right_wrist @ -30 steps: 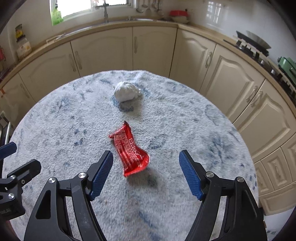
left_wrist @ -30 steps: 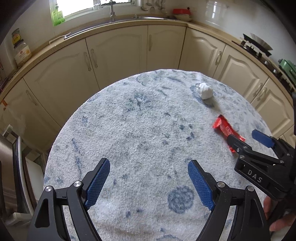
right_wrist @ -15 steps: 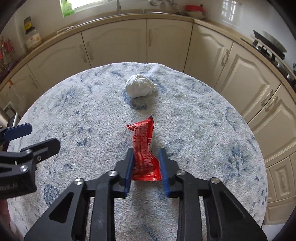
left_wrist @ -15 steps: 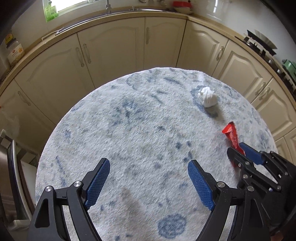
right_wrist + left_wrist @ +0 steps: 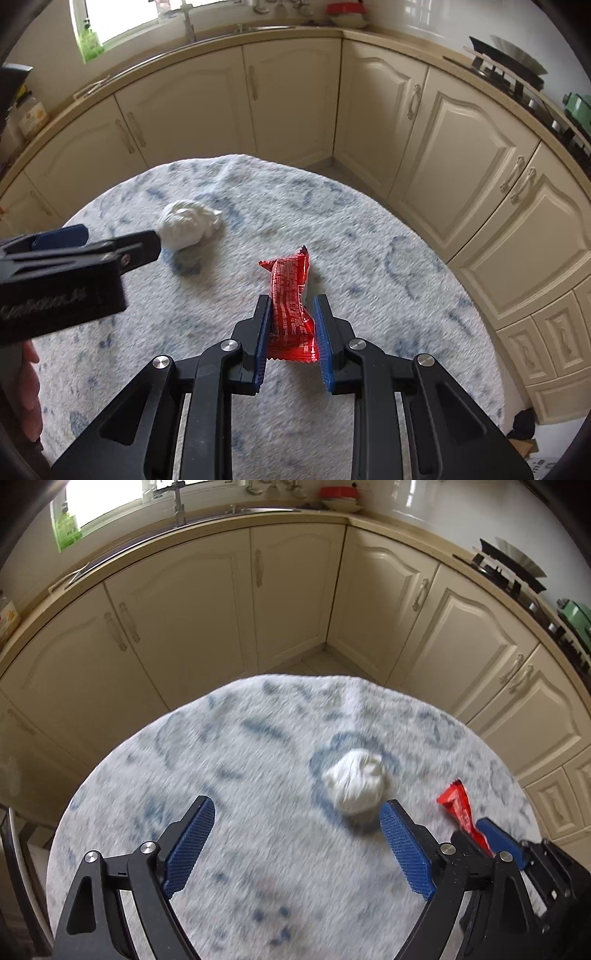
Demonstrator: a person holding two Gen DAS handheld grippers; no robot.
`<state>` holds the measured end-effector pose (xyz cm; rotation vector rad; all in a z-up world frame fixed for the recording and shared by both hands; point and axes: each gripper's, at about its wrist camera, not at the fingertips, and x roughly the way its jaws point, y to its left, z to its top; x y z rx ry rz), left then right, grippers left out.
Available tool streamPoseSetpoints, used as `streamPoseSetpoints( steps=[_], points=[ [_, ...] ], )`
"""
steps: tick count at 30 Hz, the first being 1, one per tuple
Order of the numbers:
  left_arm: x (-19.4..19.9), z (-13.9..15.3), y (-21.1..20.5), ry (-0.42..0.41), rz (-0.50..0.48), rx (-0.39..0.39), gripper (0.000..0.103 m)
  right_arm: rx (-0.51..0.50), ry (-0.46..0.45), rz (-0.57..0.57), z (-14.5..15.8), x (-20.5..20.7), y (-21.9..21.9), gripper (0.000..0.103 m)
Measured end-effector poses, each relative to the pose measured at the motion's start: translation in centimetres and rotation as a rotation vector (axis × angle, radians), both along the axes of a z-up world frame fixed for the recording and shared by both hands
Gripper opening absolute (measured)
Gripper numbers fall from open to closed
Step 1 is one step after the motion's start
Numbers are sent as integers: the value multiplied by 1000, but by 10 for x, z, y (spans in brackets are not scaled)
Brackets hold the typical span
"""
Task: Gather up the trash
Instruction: 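Grasp the white tissue with the left tool while the right tool holds the red wrapper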
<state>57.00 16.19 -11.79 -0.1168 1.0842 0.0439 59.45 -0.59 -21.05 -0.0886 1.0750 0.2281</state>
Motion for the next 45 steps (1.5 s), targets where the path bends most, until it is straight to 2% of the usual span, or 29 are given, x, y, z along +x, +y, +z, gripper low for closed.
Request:
streamPoseSetpoints(
  steps=[2, 5, 6, 8, 9, 15, 18, 21, 23, 24, 25, 26, 29, 32, 33, 35, 36, 37, 38, 41, 43, 45],
  points=[
    [14, -8, -3, 10, -12, -6, 87, 8, 6, -5, -3, 6, 0, 23],
    [31, -24, -8, 30, -47, -29, 73, 3, 7, -5, -6, 11, 0, 23],
    [35, -29, -9, 44, -66, -53, 61, -1, 8, -6, -7, 12, 0, 23],
    [32, -31, -17, 4, -89, 27, 33, 5, 12, -9, -9, 13, -2, 23],
    [32, -31, -19, 0, -105, 34, 31, 10, 15, -12, -9, 13, -3, 23],
    [15, -31, -21, 32, -129, 17, 30, 60, 32, -22, -2, 7, -9, 21],
    [-2, -28, -23, 32, -145, 34, 30, 97, 38, -26, 5, -2, -12, 19],
    [-24, -23, -25, 60, -172, 3, 31, 99, 28, -23, 13, -16, -14, 16],
    [-41, -18, -29, 49, -185, 23, 31, 110, 34, -26, 18, -27, -17, 15],
    [-51, -15, -30, 38, -190, 34, 31, 111, 34, -26, 20, -32, -18, 13],
    [-59, -11, -30, 33, -195, 32, 31, 113, 33, -26, 22, -38, -20, 2],
    [-69, -10, -31, 33, -204, 18, 31, 114, 35, -26, 23, -46, -22, 0],
    [-91, -5, -35, 43, -223, -6, 31, 103, 56, -7, 20, -66, -24, 0],
    [-117, 1, -29, 32, -227, 3, 31, 83, 50, -27, 17, -79, -30, 1],
    [-124, 7, -28, 30, -223, 1, 31, 76, 47, -33, 17, -80, -31, 2],
    [-133, 15, -24, 24, -213, -5, 31, 69, 53, -58, 19, -78, -33, 14],
    [-138, 19, -22, 21, -206, -2, 31, 79, 57, -71, 20, -75, -33, 39],
    [-143, 25, -19, 18, -201, -1, 31, 92, 49, -78, 21, -71, -32, 71],
    [-144, 25, -15, 17, -194, -2, 31, 93, 30, -83, 22, -67, -29, 81],
    [-146, 30, -6, 21, -174, -6, 31, 36, -8, -70, 21, -56, -14, 79],
    [-142, 29, 0, 23, -160, -9, 31, 13, 10, -61, 15, -50, -4, 60],
    [-135, 27, 5, 22, -148, -9, 31, 13, 49, -46, 4, -45, 4, 55]
  ],
)
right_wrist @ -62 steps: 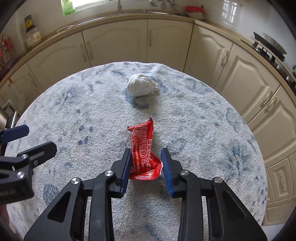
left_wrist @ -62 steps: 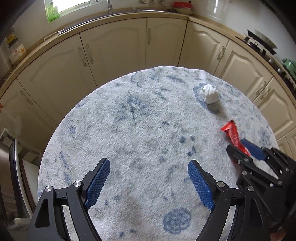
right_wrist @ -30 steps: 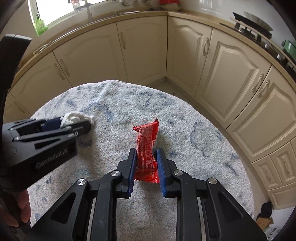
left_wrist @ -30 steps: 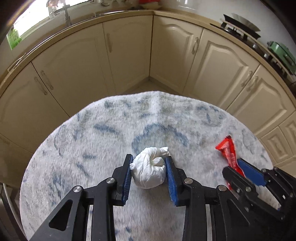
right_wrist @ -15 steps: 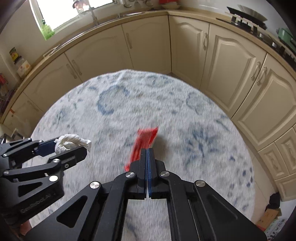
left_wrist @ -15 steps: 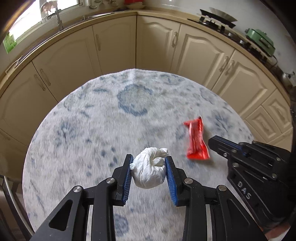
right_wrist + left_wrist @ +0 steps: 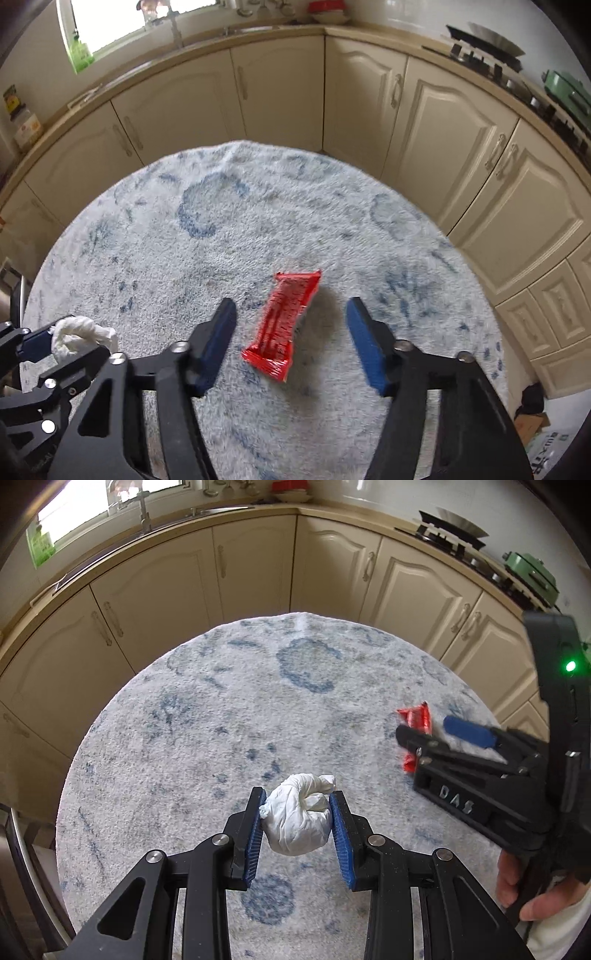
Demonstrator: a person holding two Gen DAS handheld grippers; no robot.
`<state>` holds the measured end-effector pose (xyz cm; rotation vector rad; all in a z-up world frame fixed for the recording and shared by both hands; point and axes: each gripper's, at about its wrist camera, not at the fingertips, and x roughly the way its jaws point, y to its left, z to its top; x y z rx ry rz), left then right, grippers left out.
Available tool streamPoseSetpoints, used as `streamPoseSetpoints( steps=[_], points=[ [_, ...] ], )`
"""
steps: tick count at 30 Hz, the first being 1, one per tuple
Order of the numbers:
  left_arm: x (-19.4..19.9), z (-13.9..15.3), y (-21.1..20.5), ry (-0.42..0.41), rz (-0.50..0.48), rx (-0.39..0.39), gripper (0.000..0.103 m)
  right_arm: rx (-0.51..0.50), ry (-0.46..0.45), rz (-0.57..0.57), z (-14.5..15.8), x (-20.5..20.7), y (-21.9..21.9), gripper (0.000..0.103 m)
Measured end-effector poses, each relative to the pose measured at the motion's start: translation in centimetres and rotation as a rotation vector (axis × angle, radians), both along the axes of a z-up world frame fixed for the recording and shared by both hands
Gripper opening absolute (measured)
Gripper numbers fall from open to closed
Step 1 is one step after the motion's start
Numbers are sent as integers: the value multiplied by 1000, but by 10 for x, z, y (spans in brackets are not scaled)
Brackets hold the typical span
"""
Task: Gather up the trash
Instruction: 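Grasp the white tissue with the left tool while the right tool holds the red wrapper, then carry both items over the blue bucket and open both tools to drop them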
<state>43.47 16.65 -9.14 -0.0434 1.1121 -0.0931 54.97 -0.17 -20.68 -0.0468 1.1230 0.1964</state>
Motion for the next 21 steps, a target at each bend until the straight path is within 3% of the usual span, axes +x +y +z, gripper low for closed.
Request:
streamPoseSetpoints(
  steps=[2, 4, 9, 21],
  points=[
    [5, -3, 4, -2, 9, 14, 31, -49, 7, 2, -11, 1, 6, 41],
    [9, -7, 9, 10, 23, 23, 31, -30, -29, 28, -9, -3, 6, 20],
    [7, -10, 11, 4, 21, 25, 31, 23, 6, 63, -3, -22, -5, 9],
    [-35, 9, -52, -29, -127, 32, 31, 133, 12, -65, 23, -100, -88, 9]
  ],
)
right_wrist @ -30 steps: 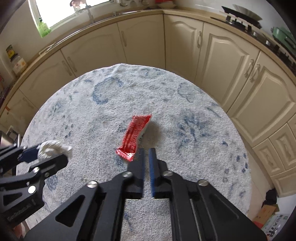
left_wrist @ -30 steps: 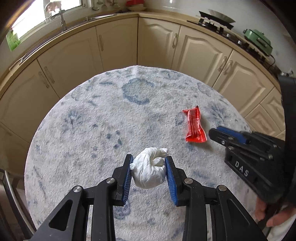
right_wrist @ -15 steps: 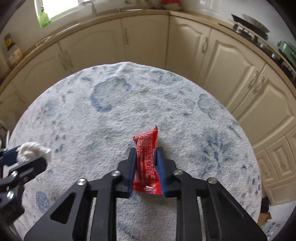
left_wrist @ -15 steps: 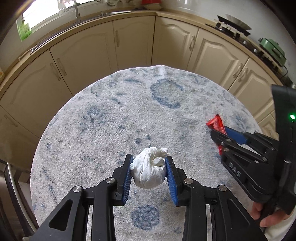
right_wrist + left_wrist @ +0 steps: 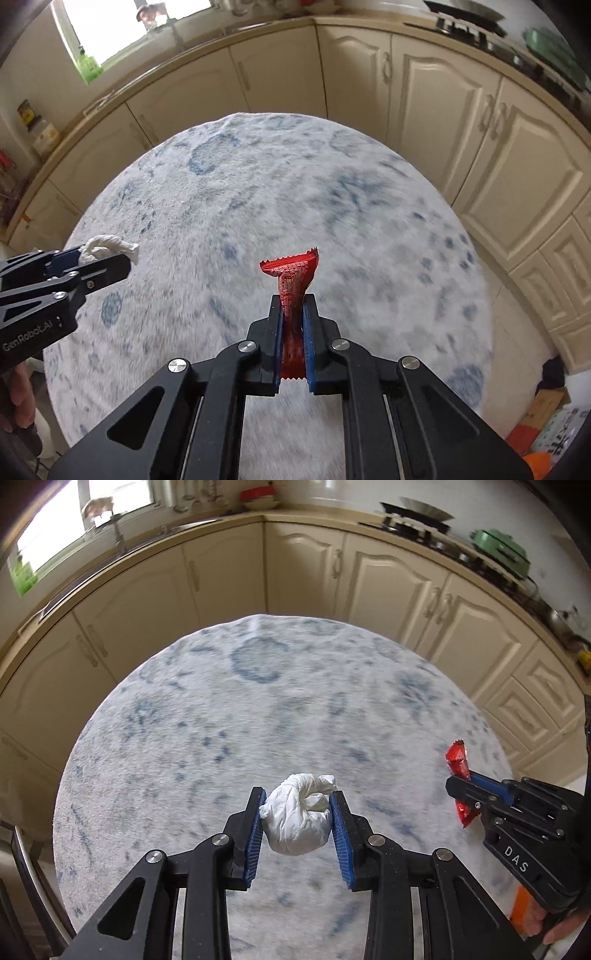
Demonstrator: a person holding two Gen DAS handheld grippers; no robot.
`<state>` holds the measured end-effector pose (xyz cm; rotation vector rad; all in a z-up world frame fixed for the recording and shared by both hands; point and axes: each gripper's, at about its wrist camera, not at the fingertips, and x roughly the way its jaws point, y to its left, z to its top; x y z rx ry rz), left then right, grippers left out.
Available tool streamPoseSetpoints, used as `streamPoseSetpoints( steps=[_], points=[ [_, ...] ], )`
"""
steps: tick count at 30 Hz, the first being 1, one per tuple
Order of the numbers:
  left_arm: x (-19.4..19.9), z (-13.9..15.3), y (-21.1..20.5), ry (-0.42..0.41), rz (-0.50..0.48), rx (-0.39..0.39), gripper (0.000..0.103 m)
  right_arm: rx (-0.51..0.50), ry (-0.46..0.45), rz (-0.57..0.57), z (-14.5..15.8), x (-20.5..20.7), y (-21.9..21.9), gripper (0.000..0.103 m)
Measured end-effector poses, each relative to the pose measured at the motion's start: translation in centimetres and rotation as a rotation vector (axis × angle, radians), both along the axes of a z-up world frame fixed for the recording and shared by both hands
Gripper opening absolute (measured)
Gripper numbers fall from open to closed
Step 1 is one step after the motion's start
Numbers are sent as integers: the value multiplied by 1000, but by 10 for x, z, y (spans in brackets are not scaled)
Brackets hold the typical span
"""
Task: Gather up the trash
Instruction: 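Carry both items over the blue bucket and open both tools to drop them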
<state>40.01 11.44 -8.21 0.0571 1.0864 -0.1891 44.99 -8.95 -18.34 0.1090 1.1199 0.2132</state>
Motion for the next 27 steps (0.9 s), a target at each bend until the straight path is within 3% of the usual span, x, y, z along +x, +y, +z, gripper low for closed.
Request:
streamPoseSetpoints(
  steps=[14, 20, 27],
  points=[
    [-73, 28, -143, -18, -331, 5, 31, -5, -28, -304, 20, -123, -136, 9],
    [-113, 25, -225, 8, -522, 2, 31, -35, -14, -451, 22, -184, -191, 9],
    [-143, 8, -295, 56, -671, 19, 31, -54, 20, -571, 16, -241, -234, 9]
  ],
)
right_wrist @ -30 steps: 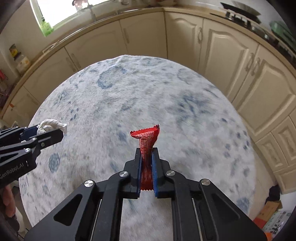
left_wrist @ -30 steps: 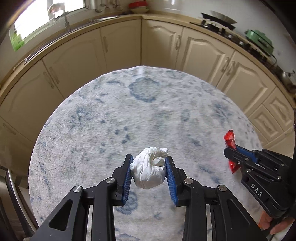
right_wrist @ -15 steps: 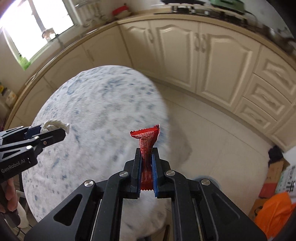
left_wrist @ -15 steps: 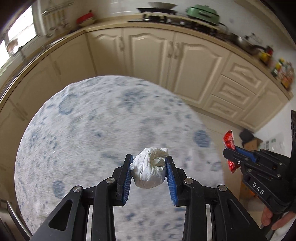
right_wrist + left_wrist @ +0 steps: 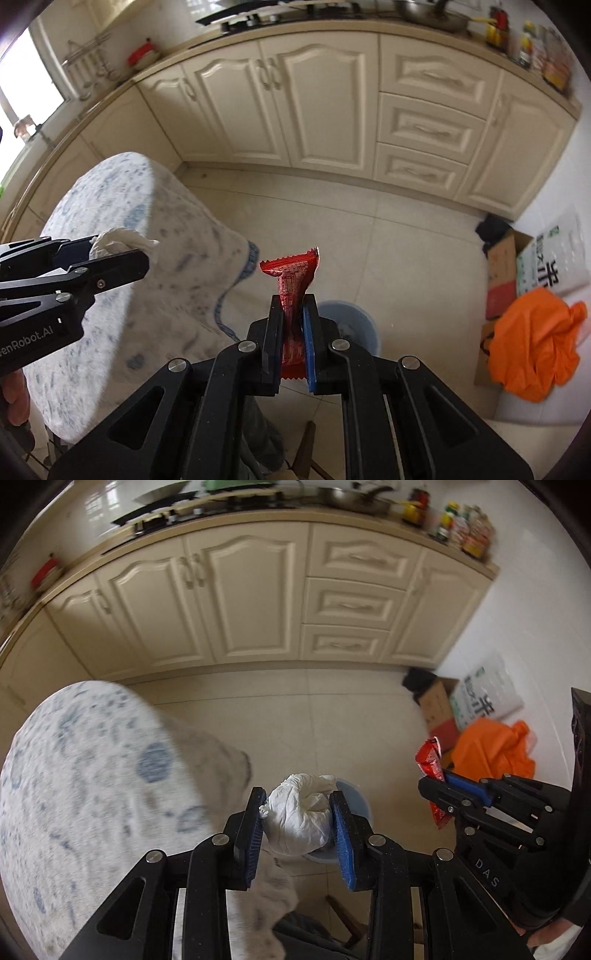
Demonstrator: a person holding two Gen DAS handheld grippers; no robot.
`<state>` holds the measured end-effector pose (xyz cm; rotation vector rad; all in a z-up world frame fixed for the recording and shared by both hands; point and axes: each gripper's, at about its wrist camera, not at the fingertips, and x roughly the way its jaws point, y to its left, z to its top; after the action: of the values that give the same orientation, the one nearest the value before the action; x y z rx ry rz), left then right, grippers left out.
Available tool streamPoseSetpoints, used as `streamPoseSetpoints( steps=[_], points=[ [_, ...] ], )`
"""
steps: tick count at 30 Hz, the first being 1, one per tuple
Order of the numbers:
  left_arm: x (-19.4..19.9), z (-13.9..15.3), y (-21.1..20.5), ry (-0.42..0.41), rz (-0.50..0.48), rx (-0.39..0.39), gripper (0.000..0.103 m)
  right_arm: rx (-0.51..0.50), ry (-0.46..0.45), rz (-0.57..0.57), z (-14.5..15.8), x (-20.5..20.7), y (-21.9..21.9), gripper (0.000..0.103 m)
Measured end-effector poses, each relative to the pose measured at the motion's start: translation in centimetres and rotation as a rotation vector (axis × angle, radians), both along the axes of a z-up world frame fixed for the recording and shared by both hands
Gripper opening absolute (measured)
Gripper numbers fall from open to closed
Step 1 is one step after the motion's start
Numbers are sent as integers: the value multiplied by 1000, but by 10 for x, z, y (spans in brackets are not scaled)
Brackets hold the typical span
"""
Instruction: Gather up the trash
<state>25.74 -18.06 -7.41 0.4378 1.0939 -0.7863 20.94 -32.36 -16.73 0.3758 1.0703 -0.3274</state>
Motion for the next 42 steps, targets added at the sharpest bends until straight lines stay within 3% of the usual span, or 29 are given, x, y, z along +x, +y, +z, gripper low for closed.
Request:
streamPoseSetpoints(
  steps=[9, 11, 13, 26, 27, 29, 30, 31, 42],
  points=[
    [-14, -24, -63, 23, -94, 39, 33, 7, 18, -107, -8, -45, -33, 9],
    [-10, -32, -74, 5, -100, 69, 42, 12, 23, -116, -11, -50, -36, 9],
    [-8, -38, -81, -6, -88, 90, 65, 15, 24, -116, -13, -53, -37, 9],
    [-7, -54, -71, 5, -14, 112, 66, 35, 44, -32, -32, -36, -18, 14],
    [-7, -54, -68, 5, -10, 114, 66, 29, 48, -22, -33, -32, -16, 17],
    [-8, -55, -66, 5, -2, 120, 66, 31, 47, -10, -34, -28, -13, 41],
    [-8, -55, -65, 5, 1, 121, 66, 34, 39, -16, -34, -28, -13, 66],
    [-8, -55, -64, 5, 5, 121, 66, 35, 25, -22, -34, -28, -13, 83],
    [-2, -54, -46, 28, 38, 103, 65, 31, 55, -47, -39, -27, -16, 84]
  ],
)
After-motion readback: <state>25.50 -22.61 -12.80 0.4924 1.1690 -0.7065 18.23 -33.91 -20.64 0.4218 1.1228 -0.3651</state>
